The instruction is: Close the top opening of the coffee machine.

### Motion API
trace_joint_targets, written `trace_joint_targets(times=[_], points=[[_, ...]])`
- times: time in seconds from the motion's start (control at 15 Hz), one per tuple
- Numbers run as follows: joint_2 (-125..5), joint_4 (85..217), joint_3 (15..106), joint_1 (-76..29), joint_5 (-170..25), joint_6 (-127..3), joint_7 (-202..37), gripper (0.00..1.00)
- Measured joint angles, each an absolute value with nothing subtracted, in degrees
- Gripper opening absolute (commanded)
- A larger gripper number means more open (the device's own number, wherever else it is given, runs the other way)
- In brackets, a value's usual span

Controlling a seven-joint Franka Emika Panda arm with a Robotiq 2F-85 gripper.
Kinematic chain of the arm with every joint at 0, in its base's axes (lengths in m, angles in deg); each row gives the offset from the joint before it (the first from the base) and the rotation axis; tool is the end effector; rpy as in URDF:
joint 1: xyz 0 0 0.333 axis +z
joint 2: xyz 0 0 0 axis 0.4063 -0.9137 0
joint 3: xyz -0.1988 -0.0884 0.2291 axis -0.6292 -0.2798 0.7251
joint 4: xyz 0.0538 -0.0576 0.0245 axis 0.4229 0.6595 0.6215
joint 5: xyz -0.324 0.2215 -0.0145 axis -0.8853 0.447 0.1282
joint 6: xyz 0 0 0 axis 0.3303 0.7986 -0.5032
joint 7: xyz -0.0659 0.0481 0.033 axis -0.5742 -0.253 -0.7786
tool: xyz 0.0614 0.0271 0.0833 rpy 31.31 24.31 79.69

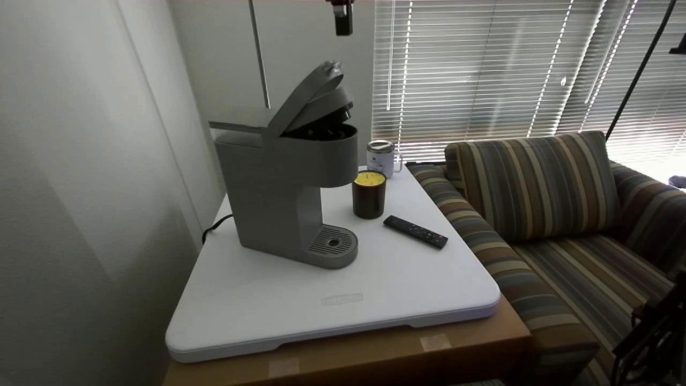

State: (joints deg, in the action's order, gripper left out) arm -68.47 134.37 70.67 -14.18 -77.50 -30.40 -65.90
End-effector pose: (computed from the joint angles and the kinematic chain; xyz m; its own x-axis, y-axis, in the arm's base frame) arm 0.6729 0.1656 0.4907 0.8751 0.4835 0.0201 0.4793 -0.8718 0.1014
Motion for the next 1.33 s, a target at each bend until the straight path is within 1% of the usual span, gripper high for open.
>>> trace_joint_targets(times=[0.47, 1.33], points=[[-70.06, 134.23, 70.67, -14.09, -76.1, -35.47, -69.55, 0.0], [-71.82, 134.35, 70.67, -14.09, -74.45, -34.1, -70.2, 0.0]])
